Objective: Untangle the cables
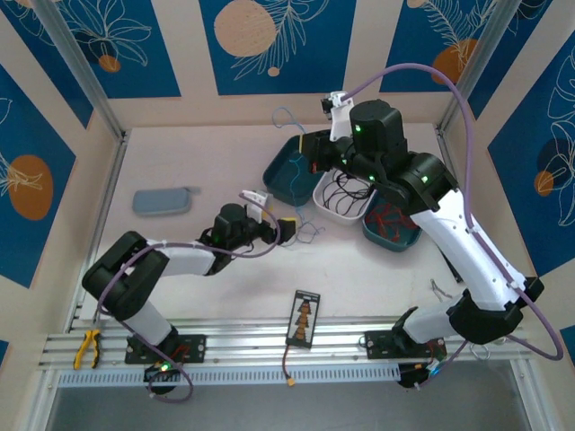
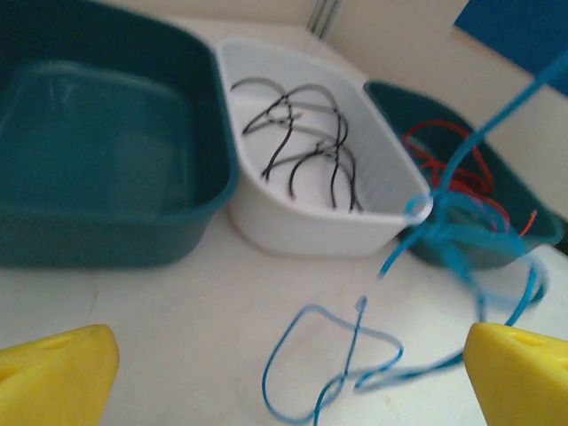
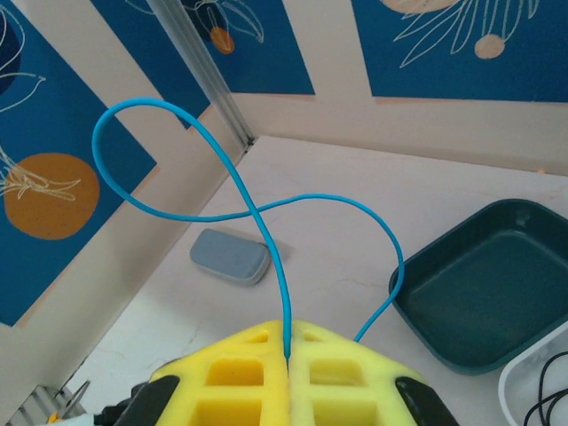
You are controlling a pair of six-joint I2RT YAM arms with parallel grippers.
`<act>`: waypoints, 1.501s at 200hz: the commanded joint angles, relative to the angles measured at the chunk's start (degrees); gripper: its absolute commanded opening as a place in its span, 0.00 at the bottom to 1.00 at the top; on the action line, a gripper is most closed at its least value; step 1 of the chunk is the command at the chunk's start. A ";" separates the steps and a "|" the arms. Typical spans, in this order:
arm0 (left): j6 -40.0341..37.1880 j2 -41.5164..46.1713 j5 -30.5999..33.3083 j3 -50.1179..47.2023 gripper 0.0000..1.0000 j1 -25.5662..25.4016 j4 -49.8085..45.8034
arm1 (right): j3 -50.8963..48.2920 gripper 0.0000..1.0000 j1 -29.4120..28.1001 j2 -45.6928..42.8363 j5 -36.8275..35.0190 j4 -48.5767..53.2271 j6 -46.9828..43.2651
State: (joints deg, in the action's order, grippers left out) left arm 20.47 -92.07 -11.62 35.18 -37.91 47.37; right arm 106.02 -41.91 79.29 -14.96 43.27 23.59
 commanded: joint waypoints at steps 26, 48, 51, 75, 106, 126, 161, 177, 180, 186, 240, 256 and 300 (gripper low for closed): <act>0.97 -3.61 -3.44 6.71 0.99 -0.19 4.52 | 2.47 0.00 -1.07 1.15 2.80 0.02 -0.39; 2.49 -6.10 -2.87 8.29 0.95 -0.32 4.31 | 2.97 0.00 -1.07 1.22 3.56 -0.22 -0.04; 2.76 -6.49 -2.62 8.32 0.95 -0.30 4.34 | 3.04 0.00 -1.07 1.21 3.68 -0.25 -0.04; 5.92 -9.08 0.17 8.68 0.86 -0.32 5.43 | 3.79 0.00 -0.98 1.22 5.60 -1.14 0.23; 9.63 -11.65 1.73 8.14 0.65 -0.16 7.30 | 4.89 0.00 -0.99 0.97 6.65 -1.34 0.25; 11.24 -12.58 2.54 6.74 0.44 0.06 8.16 | 4.99 0.00 -0.89 0.14 6.14 -1.56 -0.03; 12.96 -12.56 4.50 2.87 0.30 1.16 9.17 | 4.55 0.00 -0.48 -1.95 4.73 -2.57 -0.71; 13.91 -12.09 5.74 0.42 0.27 1.98 9.92 | 4.40 0.00 -0.28 -2.96 3.30 -2.66 -1.27; 14.16 -11.98 5.99 -0.02 0.25 2.21 10.01 | 4.33 0.00 -0.21 -3.16 2.92 -2.66 -1.35; 14.67 -11.82 6.44 -0.91 0.22 2.66 10.31 | 4.09 0.00 -0.10 -3.54 2.15 -2.74 -1.53; 18.43 -10.36 8.32 -8.13 0.06 7.72 13.33 | 1.14 0.00 2.36 -7.34 -3.40 -2.20 -2.13; 19.15 -9.98 7.64 -8.94 0.03 9.31 13.39 | 0.86 0.00 3.53 -7.48 -2.94 -0.87 -1.54; 17.71 -5.58 3.60 -8.89 0.52 11.06 11.51 | 0.36 0.00 4.99 -6.95 -1.06 1.32 -0.53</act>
State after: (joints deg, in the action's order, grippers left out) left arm 38.92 -101.80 -5.34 26.26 -27.51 57.87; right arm 107.50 -37.45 72.23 -16.32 43.31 22.55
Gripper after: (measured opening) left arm 0.433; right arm 0.055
